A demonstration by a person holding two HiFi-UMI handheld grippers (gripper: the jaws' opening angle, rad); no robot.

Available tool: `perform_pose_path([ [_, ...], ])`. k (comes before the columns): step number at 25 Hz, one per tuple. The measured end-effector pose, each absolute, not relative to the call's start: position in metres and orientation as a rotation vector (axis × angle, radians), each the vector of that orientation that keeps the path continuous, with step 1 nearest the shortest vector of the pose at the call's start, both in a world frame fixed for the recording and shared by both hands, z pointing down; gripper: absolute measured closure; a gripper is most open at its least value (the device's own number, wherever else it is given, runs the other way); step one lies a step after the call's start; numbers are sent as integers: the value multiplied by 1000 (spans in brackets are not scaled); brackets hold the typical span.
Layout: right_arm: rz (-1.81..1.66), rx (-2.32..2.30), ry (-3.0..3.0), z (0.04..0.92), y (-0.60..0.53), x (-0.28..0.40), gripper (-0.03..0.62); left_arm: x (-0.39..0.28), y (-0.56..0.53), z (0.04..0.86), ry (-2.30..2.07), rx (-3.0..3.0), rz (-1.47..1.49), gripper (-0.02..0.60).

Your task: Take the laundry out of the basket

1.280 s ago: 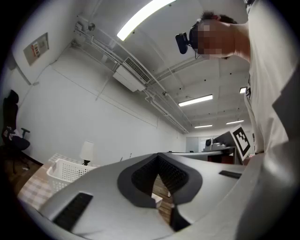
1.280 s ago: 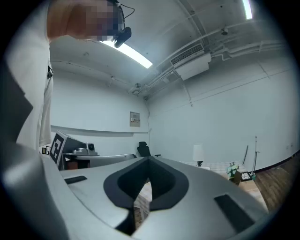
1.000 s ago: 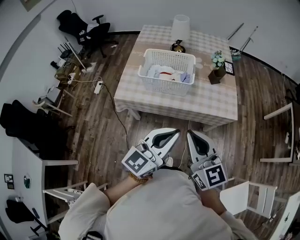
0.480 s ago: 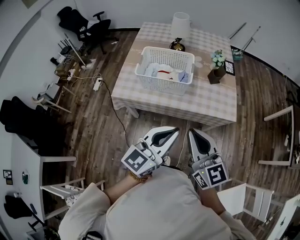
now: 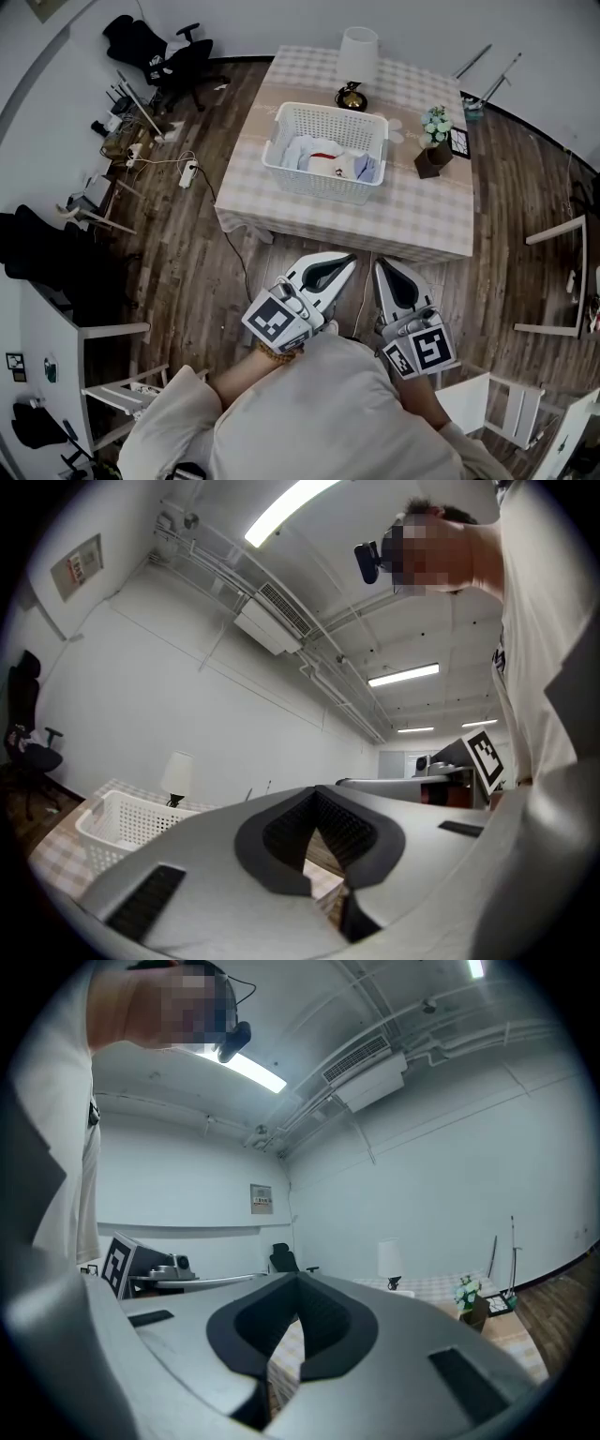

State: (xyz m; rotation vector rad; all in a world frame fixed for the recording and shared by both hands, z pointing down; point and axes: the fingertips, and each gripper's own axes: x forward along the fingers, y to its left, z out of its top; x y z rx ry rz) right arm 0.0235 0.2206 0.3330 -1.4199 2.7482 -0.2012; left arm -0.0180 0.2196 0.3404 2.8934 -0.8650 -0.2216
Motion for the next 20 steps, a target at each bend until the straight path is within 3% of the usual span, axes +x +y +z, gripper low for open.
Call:
perform_pose_path([
  [20,-199,-1499,2762,326,15,-51,586,-93,13,328,-812,2894,-247,549],
])
